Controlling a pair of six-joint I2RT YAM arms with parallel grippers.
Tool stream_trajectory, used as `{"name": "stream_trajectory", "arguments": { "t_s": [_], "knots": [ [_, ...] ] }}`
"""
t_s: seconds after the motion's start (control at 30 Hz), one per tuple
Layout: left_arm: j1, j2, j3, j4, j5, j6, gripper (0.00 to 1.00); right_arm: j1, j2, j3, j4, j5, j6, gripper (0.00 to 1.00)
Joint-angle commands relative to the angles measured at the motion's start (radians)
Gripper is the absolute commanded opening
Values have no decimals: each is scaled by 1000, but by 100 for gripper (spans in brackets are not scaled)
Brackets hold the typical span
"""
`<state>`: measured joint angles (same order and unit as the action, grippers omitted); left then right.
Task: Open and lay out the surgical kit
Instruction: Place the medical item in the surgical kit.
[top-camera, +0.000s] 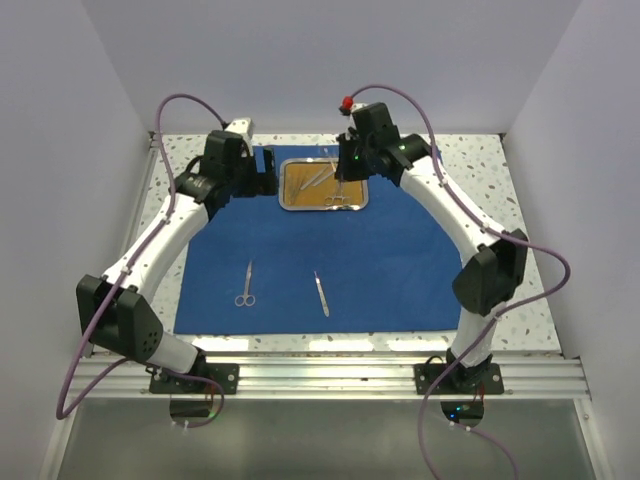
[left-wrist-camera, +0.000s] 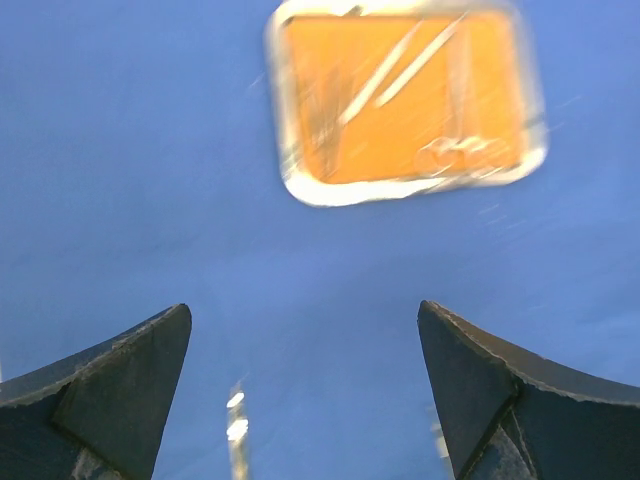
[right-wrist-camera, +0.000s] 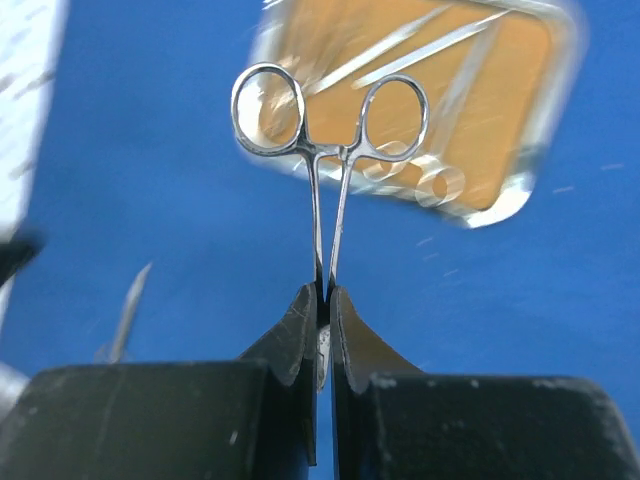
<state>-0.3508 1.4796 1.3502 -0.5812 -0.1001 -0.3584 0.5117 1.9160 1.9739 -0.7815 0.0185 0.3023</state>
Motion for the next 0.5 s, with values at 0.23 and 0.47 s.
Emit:
{"name": "stream_trajectory", "arguments": {
  "t_s": [0.23, 0.47],
  "knots": [
    [27, -75, 54, 285, 355, 207, 100, 123, -274, -340, 185, -429, 145, 0],
    [27, -318, -229, 444, 384, 459, 99, 125, -279, -273, 12, -405, 101, 0]
  ]
}}
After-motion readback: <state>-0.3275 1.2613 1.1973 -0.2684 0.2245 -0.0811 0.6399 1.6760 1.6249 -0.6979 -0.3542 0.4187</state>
